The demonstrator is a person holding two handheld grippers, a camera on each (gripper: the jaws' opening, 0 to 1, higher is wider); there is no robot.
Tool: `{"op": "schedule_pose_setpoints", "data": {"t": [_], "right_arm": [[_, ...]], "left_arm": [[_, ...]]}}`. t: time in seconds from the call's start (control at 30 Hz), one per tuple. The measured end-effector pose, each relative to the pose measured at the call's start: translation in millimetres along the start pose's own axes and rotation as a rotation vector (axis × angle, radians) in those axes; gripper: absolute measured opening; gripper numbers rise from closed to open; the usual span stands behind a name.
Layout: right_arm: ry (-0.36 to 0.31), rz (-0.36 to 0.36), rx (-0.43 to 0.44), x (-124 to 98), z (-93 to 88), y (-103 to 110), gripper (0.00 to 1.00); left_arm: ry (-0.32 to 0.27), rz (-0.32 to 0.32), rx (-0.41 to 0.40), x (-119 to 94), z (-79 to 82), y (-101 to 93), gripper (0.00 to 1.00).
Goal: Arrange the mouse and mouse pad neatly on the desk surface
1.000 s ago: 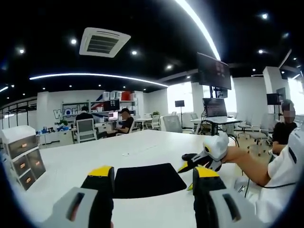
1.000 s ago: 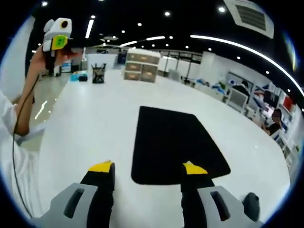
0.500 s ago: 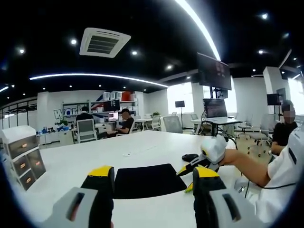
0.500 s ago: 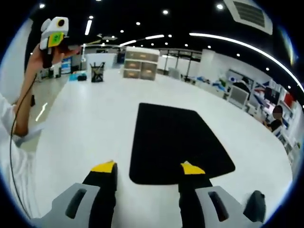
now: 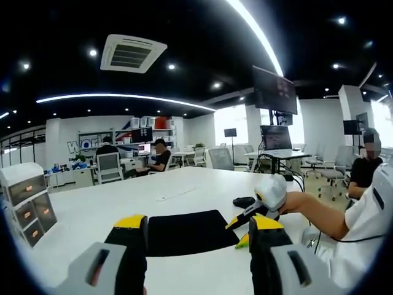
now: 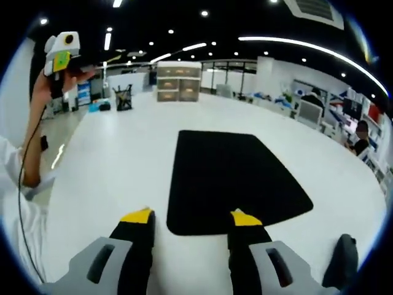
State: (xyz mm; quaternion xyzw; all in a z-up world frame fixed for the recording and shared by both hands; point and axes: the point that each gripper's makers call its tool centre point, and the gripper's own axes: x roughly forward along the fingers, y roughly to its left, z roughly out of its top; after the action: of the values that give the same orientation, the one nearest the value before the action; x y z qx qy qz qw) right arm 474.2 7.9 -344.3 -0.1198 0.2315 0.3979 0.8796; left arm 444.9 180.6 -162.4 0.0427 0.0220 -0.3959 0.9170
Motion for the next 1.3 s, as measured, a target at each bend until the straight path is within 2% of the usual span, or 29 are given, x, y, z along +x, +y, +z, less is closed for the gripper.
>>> {"op": "schedule_pose_setpoints", "data": {"t": [0.27, 0.37, 0.67, 1.3], "right_arm": [[-0.015, 0.007, -0.006, 1.1, 0.4, 0.6, 0.44], [-0.025, -0.015, 0.005, 1.7, -0.1, -5.9, 0.37], [-0.027, -0.016, 0.005, 2.6, -0.3, -5.7, 0.37], [-0.043, 0.031, -0.021, 6.8, 1.8, 2.1, 0.27]], "left_arm": [[-0.001, -0.006, -0.002, 0.8, 0.5, -1.4, 0.66], [-0.004, -0.003, 0.0, 0.0, 1.2, -1.2, 0.66], [-0.003, -0.001, 0.004, -0.7, 1.3, -1.3, 0.66], [-0.003, -0.001, 0.007, -1.2, 1.6, -2.0, 0.66]]}}
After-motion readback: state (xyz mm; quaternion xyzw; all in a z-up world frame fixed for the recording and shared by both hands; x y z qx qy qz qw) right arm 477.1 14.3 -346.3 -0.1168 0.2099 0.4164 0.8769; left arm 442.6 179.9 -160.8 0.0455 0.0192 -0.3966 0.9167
